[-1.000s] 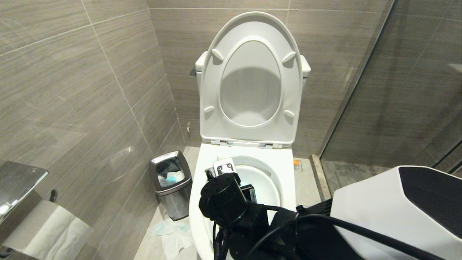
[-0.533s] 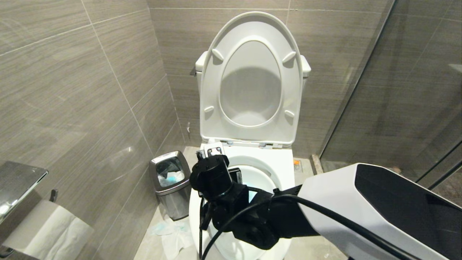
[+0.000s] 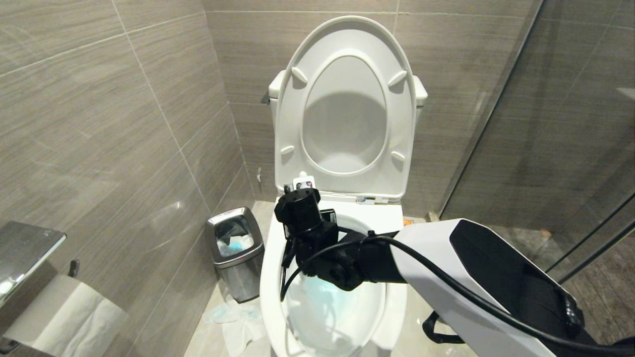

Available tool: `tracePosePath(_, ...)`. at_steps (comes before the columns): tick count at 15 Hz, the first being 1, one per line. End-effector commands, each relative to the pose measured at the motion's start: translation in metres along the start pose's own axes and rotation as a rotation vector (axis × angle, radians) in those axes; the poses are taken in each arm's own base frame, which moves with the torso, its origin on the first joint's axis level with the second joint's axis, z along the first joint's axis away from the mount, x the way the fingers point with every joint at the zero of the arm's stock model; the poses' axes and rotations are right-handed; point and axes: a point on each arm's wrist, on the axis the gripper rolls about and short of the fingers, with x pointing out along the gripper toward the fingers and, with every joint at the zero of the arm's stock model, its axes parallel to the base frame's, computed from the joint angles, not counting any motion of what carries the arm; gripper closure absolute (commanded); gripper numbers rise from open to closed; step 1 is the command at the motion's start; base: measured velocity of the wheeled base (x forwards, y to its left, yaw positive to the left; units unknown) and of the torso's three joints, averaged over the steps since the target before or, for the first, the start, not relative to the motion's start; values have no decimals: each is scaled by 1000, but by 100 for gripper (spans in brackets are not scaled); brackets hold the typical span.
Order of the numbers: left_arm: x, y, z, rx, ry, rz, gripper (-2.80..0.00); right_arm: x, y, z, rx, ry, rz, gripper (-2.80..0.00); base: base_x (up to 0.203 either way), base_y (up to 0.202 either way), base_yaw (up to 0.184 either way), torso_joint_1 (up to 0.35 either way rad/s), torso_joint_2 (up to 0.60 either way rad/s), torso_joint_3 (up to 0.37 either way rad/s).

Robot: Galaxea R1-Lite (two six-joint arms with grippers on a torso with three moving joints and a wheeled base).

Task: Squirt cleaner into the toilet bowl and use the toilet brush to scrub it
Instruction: Scrub the toilet bowl

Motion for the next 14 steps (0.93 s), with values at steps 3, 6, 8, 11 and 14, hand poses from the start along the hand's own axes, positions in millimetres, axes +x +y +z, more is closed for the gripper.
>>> tracePosePath(3, 0, 0, 0, -1, 1, 0, 0, 27, -19, -10, -14, 15, -54, 0, 0, 0, 0, 0, 0, 0)
tracePosePath(6, 0, 0, 0, 1, 1, 0, 0, 37, -36, -4, 1, 8, -93, 0, 0, 0, 0, 0, 0, 0)
tracePosePath(8, 0, 0, 0, -1, 1, 0, 0, 43, -51, 4, 13, 2, -125, 0, 0, 0, 0, 0, 0, 0)
tracePosePath(11, 0, 0, 0, -1, 1, 0, 0, 46, -73, 17, 7, 4, -166, 0, 0, 0, 0, 0, 0, 0)
tracePosePath(14, 0, 0, 0, 1, 1, 0, 0, 36, -86, 18, -15, 38, -174, 0, 0, 0, 0, 0, 0, 0)
